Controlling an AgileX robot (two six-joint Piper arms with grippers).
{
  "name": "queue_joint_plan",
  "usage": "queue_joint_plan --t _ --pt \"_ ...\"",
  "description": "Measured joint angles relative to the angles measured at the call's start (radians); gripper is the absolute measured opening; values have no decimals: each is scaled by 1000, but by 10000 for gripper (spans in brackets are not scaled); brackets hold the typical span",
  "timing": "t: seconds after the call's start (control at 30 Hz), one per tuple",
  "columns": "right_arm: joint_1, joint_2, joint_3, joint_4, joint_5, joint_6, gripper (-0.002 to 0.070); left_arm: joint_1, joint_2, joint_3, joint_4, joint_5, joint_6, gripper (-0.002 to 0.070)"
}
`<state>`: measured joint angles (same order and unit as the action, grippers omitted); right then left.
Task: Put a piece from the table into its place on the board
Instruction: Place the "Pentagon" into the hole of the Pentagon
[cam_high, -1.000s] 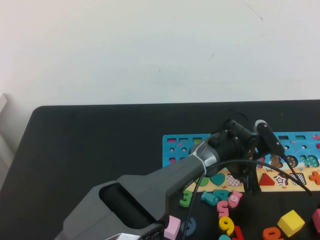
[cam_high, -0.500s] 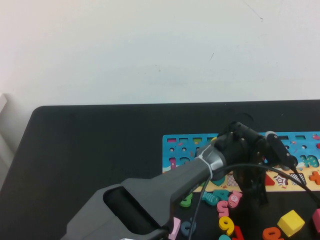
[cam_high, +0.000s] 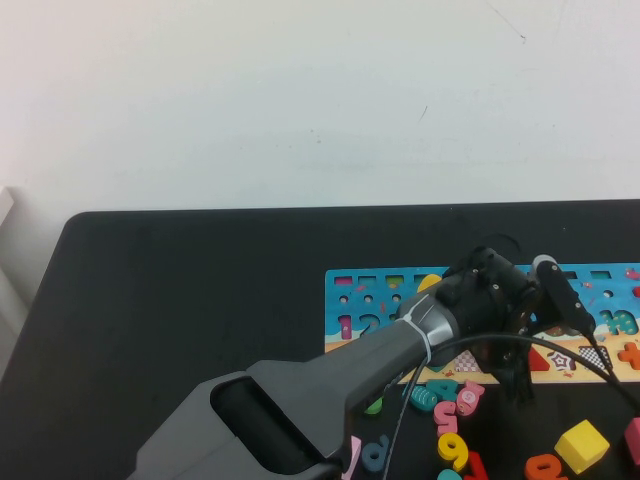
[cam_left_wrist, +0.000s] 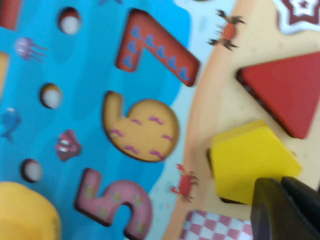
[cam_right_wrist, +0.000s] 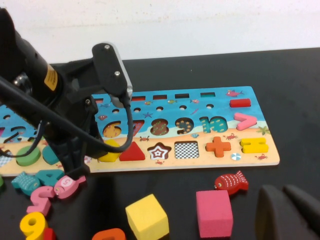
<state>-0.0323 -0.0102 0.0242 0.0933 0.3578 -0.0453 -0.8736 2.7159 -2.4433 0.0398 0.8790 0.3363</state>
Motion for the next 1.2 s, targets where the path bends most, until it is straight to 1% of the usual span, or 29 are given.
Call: queue_joint_plan --t 0.1,0.3,0.53,0.77,1.07,1.2 --pt "0 0 0 0 0 0 19 0 0 0 4 -16 -4 0" --pt "0 0 0 0 0 0 19 2 0 0 -40 -54 -4 0" --pt "0 0 0 0 0 0 19 2 0 0 -40 -118 -4 0" --pt "0 0 0 0 0 0 19 2 15 0 -40 -120 -4 0" --pt "0 0 0 0 0 0 19 2 15 -2 22 -125 -4 0" --pt "0 0 0 2 0 0 19 2 11 -10 29 -136 -4 0"
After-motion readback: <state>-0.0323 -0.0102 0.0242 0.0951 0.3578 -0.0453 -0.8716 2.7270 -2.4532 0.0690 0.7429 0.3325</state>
